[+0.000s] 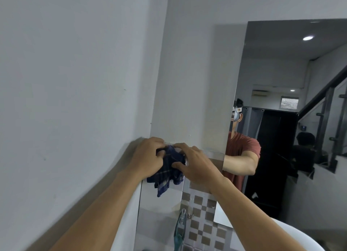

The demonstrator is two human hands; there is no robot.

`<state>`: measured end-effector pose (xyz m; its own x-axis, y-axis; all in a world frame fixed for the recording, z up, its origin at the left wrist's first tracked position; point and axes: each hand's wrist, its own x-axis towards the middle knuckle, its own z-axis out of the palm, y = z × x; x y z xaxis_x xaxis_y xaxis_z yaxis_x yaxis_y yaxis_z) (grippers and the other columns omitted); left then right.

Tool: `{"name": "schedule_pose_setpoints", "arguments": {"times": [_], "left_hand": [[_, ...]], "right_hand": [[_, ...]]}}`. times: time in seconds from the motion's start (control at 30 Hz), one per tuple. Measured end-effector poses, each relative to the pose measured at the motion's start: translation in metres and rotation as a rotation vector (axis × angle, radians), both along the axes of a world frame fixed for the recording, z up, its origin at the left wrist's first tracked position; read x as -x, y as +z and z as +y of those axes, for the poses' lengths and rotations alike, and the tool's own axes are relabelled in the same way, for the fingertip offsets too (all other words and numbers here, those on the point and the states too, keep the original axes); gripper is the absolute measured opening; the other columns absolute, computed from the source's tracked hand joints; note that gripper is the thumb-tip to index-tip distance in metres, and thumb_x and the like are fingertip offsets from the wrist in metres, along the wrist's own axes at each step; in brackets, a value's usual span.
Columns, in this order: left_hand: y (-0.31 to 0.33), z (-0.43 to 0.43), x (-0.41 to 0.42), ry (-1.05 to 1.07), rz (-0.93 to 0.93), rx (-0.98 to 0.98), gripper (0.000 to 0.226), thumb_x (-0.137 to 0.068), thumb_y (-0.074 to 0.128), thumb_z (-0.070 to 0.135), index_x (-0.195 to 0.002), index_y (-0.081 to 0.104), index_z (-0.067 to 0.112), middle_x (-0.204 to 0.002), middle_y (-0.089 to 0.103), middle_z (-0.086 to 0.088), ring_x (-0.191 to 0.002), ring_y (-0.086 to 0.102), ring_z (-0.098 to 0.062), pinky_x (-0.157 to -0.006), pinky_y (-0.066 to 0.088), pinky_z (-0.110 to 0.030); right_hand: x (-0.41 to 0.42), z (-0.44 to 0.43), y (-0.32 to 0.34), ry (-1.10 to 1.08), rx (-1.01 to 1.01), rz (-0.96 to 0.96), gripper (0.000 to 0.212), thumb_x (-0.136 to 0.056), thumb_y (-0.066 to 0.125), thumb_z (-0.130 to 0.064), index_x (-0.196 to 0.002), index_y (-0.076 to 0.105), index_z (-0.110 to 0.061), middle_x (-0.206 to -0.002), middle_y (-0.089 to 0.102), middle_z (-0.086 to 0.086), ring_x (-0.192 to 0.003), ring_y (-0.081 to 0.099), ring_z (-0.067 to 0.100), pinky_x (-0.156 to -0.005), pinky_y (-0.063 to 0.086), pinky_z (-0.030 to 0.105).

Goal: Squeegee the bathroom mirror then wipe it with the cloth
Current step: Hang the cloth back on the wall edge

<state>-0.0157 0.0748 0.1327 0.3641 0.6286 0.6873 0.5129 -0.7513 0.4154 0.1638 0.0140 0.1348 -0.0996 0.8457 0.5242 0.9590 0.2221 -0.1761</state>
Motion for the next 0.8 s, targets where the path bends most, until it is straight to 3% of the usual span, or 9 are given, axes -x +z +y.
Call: {"name": "schedule_pose_setpoints", "arguments": {"times": [0.1, 0.2, 0.33, 0.47, 0.57, 0.73, 0.8], "left_hand": [[-0.005, -0.009, 0.0, -0.001, -0.015, -0.038, 0.033, -0.097, 0.06, 0.02, -0.128, 0.066, 0.031, -0.122, 0.067, 0.015, -0.096, 0.05, 0.0, -0.072, 0.026, 0.011], [-0.011, -0.003, -0.002, -0.036, -0.029, 0.024, 0.037, -0.097, 0.062, 0.023, -0.133, 0.061, 0.032, -0.121, 0.068, 0.013, -0.097, 0.054, -0.001, -0.074, 0.033, 0.009], [-0.018, 0.012, -0.007, -0.08, -0.023, 0.121, 0.033, -0.097, 0.062, 0.025, -0.129, 0.06, 0.032, -0.117, 0.071, 0.011, -0.108, 0.065, -0.011, -0.092, 0.05, -0.022], [-0.025, 0.014, -0.005, -0.079, -0.046, 0.088, 0.037, -0.096, 0.062, 0.025, -0.132, 0.06, 0.034, -0.116, 0.072, 0.013, -0.108, 0.067, -0.011, -0.096, 0.054, -0.033], [-0.034, 0.01, -0.004, -0.102, -0.075, 0.033, 0.043, -0.097, 0.059, 0.02, -0.136, 0.057, 0.038, -0.118, 0.071, 0.016, -0.108, 0.066, -0.008, -0.094, 0.056, -0.036], [-0.038, -0.004, -0.003, 0.043, -0.103, -0.132, 0.04, -0.096, 0.057, 0.016, -0.131, 0.061, 0.033, -0.121, 0.068, 0.013, -0.113, 0.059, -0.015, -0.094, 0.044, -0.025], [-0.036, -0.013, -0.001, 0.041, -0.162, -0.138, 0.039, -0.095, 0.057, 0.013, -0.128, 0.063, 0.032, -0.121, 0.068, 0.012, -0.113, 0.058, -0.015, -0.097, 0.048, -0.033]], "right_hand": [[-0.003, 0.003, -0.005, 0.022, -0.022, 0.086, 0.045, -0.095, 0.065, -0.033, -0.137, 0.051, -0.035, -0.122, 0.067, -0.005, -0.106, 0.054, 0.015, -0.086, 0.041, 0.026], [-0.004, 0.003, -0.003, 0.039, -0.018, 0.132, 0.042, -0.097, 0.064, -0.029, -0.138, 0.055, -0.034, -0.123, 0.068, -0.008, -0.097, 0.055, 0.007, -0.078, 0.039, 0.013], [-0.005, 0.005, -0.002, 0.037, 0.014, 0.151, 0.041, -0.098, 0.063, -0.025, -0.137, 0.055, -0.034, -0.123, 0.069, -0.006, -0.097, 0.056, 0.01, -0.083, 0.042, 0.023], [-0.006, 0.003, -0.009, 0.038, -0.014, 0.134, 0.045, -0.098, 0.062, -0.03, -0.142, 0.052, -0.037, -0.123, 0.069, -0.006, -0.1, 0.059, 0.01, -0.089, 0.049, 0.027], [-0.009, -0.002, -0.014, 0.033, 0.007, 0.115, 0.051, -0.099, 0.06, -0.034, -0.148, 0.045, -0.039, -0.121, 0.069, -0.003, -0.106, 0.063, 0.018, -0.094, 0.054, 0.039], [-0.004, -0.018, -0.013, -0.039, -0.053, 0.06, 0.053, -0.102, 0.055, -0.035, -0.152, 0.04, -0.034, -0.141, 0.053, -0.003, -0.125, 0.052, 0.018, -0.104, 0.045, 0.03], [0.0, -0.031, -0.01, -0.074, -0.084, 0.074, 0.052, -0.102, 0.054, -0.032, -0.152, 0.04, -0.033, -0.147, 0.047, -0.003, -0.129, 0.051, 0.018, -0.105, 0.045, 0.031]]}}
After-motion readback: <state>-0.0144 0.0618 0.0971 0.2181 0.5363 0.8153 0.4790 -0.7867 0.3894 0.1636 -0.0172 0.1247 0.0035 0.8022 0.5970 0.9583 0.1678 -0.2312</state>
